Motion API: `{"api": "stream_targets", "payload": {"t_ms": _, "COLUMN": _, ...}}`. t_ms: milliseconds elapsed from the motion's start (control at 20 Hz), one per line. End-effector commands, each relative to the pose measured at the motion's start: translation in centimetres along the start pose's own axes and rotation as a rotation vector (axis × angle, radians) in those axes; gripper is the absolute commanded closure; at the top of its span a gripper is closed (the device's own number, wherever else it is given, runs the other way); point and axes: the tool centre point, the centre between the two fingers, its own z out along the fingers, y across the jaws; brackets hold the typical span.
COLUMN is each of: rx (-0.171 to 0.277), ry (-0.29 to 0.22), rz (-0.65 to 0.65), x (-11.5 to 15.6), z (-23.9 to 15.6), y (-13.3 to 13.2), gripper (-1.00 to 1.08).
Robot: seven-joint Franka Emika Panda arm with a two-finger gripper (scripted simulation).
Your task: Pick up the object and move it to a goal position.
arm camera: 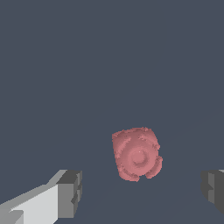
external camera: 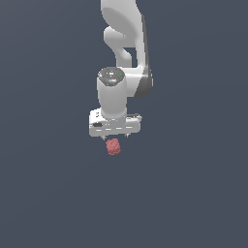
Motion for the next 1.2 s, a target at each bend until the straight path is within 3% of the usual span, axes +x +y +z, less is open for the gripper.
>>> {"api": "stream_targets", "payload": {"t_ms": 0, "rx": 0.004, "ry": -0.006, "rz": -0.048, "x": -0.3, "z": 1.4, "y": 0.4, "gripper": -0.92}}
{"api": "stream_targets", "payload": {"t_ms": 550, "rx": 0.017, "ry": -0.021, "rz": -0.178, "x": -1.2, "z": 5.0, "y": 1.5, "gripper": -0.92}}
{"api": "stream_targets", "payload": {"t_ms": 1150, "rx": 0.019, "ry": -0.023, "rz": -0.189, "x": -1.4, "z": 6.7, "y": 1.6, "gripper": -0.92}}
